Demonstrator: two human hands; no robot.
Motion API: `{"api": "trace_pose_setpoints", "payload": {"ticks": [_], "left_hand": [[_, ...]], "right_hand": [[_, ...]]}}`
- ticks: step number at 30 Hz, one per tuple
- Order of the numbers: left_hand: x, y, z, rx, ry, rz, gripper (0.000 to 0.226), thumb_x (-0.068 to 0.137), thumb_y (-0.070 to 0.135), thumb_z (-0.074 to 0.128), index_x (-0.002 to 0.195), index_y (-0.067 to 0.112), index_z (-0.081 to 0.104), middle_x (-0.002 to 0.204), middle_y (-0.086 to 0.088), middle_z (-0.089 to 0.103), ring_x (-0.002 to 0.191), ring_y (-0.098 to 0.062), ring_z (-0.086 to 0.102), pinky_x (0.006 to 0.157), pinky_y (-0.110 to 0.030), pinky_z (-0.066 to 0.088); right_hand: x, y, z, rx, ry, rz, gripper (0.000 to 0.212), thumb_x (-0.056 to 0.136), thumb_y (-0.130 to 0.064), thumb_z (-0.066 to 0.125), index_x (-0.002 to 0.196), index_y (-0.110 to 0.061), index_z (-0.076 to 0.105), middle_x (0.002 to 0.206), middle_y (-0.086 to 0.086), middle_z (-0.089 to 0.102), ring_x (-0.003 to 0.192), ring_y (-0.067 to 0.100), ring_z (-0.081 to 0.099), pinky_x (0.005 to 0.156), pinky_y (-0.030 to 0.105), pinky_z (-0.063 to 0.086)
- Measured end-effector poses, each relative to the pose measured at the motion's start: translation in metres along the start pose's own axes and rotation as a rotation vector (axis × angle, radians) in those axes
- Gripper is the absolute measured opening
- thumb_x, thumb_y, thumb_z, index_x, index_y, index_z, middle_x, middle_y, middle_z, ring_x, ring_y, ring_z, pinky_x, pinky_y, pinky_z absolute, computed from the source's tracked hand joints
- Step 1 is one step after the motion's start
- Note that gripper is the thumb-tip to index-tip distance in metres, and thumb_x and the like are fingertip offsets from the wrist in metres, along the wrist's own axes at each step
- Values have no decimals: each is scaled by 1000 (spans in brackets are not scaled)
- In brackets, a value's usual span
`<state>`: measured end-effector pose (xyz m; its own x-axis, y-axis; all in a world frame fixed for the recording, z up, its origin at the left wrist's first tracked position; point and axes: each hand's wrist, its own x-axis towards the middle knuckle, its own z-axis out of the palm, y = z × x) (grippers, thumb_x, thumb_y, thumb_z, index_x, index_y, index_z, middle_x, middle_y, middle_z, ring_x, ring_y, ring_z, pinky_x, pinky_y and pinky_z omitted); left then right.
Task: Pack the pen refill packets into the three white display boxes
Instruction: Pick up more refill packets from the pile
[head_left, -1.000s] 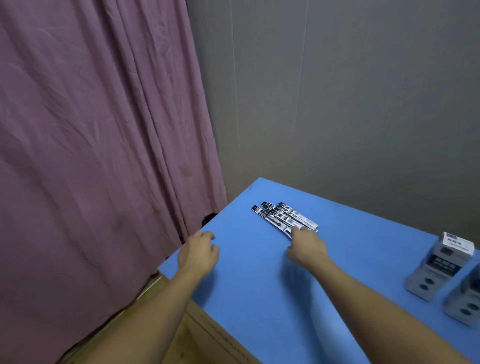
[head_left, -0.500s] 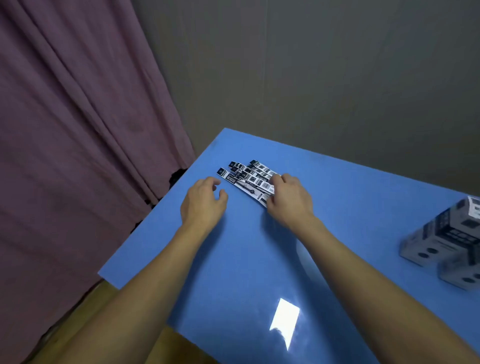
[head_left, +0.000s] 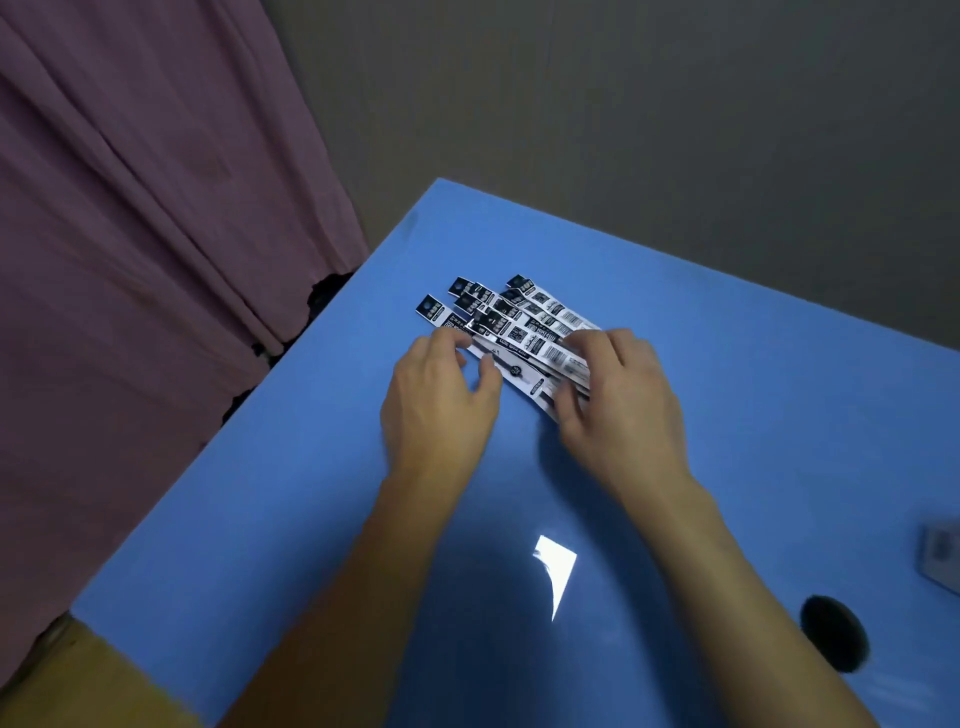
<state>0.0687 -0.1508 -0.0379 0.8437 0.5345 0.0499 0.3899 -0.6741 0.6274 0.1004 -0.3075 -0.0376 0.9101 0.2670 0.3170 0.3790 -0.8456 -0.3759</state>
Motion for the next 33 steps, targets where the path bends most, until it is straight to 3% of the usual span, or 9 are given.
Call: {"api": "trace_pose_setpoints", "payload": {"ticks": [8, 11, 19, 22, 24, 26, 28, 30, 33], "left_hand": [[1, 27, 29, 146, -93, -157, 65, 84, 66, 64, 119, 12, 54, 118, -6, 62, 113, -30, 58, 85, -42, 49], [4, 32, 29, 161, -128, -218, 72, 80, 63, 72, 120, 7, 52, 120, -10, 61, 115, -32, 58, 88, -42, 49], [13, 30, 13, 107, -193, -257, 28, 85, 14, 66, 109, 3, 56, 113, -18, 61, 104, -37, 60, 72, -37, 42], [18, 24, 8, 23, -250, -298, 21, 78, 5, 59, 97, -5, 60, 92, -24, 57, 95, -37, 60, 61, -48, 46], [21, 18, 4, 21, -289, -306, 3, 76, 4, 58, 79, 2, 58, 73, -17, 51, 86, -33, 60, 48, -41, 40], [23, 14, -1, 55, -327, -309, 11, 76, 6, 60, 70, 8, 51, 72, -15, 51, 82, -33, 61, 45, -33, 35], [24, 11, -6, 103, -377, -312, 20, 78, 7, 61, 67, 9, 45, 75, -19, 51, 83, -31, 59, 49, -38, 37], [23, 7, -10, 98, -399, -319, 6, 78, 8, 60, 74, 6, 56, 72, -13, 53, 76, -35, 59, 49, -31, 38], [21, 1, -13, 82, -368, -340, 21, 75, 7, 56, 91, 3, 68, 84, -16, 64, 71, -32, 57, 54, -28, 43]], "right_hand": [[11, 6, 12, 40, -3, 38, 29, 88, -15, 62, 117, -11, 61, 110, 7, 59, 101, 29, 53, 73, 37, 46], [14, 9, 14, 52, -16, 53, 32, 87, -15, 61, 119, -10, 60, 112, 8, 60, 102, 29, 53, 77, 38, 47], [15, 11, 14, 59, -23, 58, 34, 87, -13, 59, 121, -9, 59, 114, 9, 59, 104, 30, 53, 80, 39, 46], [14, 11, 15, 63, -22, 57, 34, 87, -12, 59, 121, -8, 59, 113, 10, 59, 103, 31, 53, 82, 40, 47], [14, 11, 14, 66, -21, 51, 35, 87, -12, 60, 121, -8, 59, 113, 10, 60, 102, 31, 53, 84, 41, 47], [14, 11, 12, 66, -19, 40, 34, 87, -12, 60, 120, -7, 59, 113, 10, 60, 103, 31, 53, 84, 40, 46], [14, 12, 11, 66, -25, 38, 33, 88, -12, 60, 121, -8, 59, 114, 9, 60, 104, 30, 53, 84, 39, 46], [15, 12, 10, 68, -31, 33, 33, 88, -12, 59, 121, -8, 60, 114, 9, 60, 105, 30, 53, 83, 38, 46], [16, 10, 10, 69, -28, 14, 31, 89, -12, 60, 119, -8, 60, 112, 10, 60, 102, 31, 54, 83, 39, 46]]}}
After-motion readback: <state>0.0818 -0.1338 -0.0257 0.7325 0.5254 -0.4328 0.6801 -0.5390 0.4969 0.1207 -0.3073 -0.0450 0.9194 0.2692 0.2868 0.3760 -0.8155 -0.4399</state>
